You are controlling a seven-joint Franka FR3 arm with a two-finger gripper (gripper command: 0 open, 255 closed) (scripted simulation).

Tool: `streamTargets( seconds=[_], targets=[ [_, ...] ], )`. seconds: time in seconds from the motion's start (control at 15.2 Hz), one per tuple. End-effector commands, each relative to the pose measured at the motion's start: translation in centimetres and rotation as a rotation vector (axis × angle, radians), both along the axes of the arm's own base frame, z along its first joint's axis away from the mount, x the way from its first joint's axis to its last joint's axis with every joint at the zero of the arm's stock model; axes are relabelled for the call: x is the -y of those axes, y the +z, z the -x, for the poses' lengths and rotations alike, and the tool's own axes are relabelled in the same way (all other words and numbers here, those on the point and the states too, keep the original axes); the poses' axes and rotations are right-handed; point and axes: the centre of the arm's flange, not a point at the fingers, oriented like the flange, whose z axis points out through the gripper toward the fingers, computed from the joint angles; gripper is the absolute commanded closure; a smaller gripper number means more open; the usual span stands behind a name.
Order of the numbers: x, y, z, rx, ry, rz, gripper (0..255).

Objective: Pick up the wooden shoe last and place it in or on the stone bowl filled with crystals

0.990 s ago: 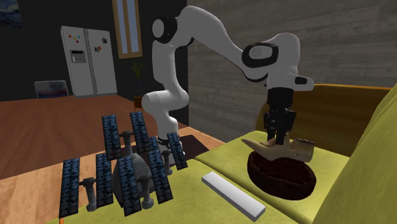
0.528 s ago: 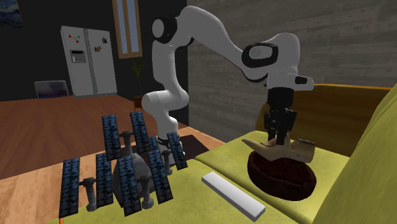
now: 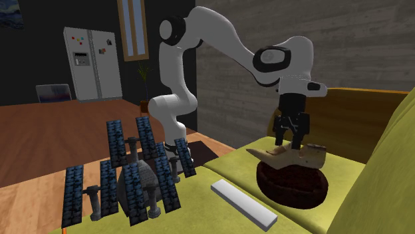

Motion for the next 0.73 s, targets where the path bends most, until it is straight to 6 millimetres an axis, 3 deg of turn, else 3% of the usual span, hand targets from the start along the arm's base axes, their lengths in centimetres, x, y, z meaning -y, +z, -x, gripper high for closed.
streamTargets(
  seconds=[0.0, 0.13, 0.66],
  targets=[
    [-0.6, 1.9, 0.5, 0.000, 0.000, 0.000, 0],
    [-1.3, 4.1, 1.1, 0.000, 0.000, 0.000, 0],
    [-1.3, 4.1, 1.1, 0.000, 0.000, 0.000, 0]
  ],
)
